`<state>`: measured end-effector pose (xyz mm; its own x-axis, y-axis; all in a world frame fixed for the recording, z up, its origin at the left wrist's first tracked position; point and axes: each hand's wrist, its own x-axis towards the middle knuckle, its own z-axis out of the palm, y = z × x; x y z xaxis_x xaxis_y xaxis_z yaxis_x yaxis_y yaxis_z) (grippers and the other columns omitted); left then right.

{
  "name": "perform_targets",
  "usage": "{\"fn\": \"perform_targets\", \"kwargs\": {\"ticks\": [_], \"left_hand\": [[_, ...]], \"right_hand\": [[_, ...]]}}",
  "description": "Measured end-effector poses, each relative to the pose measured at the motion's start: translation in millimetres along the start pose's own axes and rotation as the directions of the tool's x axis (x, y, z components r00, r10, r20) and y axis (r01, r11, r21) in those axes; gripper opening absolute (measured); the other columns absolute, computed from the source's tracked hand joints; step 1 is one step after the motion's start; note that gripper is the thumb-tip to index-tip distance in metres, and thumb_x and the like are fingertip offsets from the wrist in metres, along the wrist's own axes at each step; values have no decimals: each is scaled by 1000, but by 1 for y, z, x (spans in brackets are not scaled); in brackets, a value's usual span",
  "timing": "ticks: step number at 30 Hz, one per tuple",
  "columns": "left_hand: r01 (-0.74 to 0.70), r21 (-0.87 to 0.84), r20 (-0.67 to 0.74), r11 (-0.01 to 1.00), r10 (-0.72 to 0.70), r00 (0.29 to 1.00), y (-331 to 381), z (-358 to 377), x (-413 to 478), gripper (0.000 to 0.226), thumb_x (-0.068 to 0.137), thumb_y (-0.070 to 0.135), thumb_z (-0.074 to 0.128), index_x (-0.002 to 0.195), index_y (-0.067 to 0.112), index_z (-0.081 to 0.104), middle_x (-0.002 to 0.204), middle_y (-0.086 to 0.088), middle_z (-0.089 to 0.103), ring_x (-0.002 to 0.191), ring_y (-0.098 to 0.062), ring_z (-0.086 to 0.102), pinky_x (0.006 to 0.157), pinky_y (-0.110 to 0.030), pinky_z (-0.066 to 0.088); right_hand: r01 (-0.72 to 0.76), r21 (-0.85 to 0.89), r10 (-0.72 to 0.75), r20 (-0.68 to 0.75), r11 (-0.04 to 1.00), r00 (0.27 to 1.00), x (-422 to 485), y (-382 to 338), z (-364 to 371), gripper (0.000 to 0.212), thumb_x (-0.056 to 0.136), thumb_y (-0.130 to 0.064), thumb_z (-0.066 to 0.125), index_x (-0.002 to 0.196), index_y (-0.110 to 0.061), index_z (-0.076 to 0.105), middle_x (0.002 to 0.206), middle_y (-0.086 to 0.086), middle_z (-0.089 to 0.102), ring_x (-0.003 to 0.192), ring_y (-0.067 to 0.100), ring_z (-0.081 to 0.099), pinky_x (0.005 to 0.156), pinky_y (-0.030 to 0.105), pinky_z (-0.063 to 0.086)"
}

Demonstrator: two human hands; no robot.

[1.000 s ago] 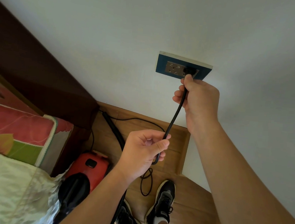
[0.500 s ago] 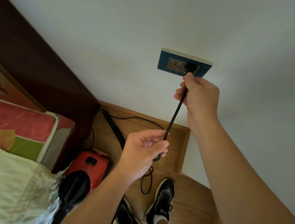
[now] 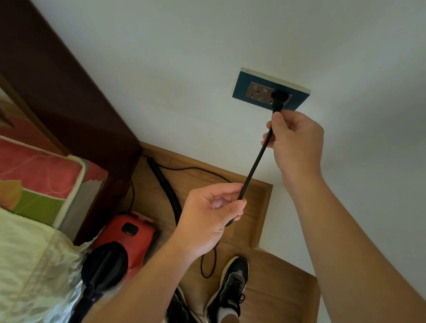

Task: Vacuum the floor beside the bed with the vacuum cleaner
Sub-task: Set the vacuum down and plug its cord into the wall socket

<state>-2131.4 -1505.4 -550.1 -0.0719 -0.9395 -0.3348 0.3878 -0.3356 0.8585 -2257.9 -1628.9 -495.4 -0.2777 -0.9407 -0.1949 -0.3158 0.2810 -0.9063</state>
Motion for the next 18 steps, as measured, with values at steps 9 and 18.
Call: {"fn": "perform_targets", "kwargs": {"ticks": [9,18], "left_hand": [[-7,81,17,997,6,1000,3,-3,-5,31,91,-5,66,110,18,73,86,-2,74,80,-18,66,75,-31,57],[24,80,0,997,-24,1000,10,6,-18,36,89,-9,64,113,17,69,94,3,77,89,-13,72,85,-30,59]], "right_hand": [[174,-358,-155,80,918,985,-4,8,-12,33,106,-20,48,136,-15,61,126,3,68,112,13,62,97,23,47],[360,-704,-179,320,611,930,-19,18,-38,43,106,-29,45,146,-15,51,153,5,48,143,23,39,116,35,32]]}}
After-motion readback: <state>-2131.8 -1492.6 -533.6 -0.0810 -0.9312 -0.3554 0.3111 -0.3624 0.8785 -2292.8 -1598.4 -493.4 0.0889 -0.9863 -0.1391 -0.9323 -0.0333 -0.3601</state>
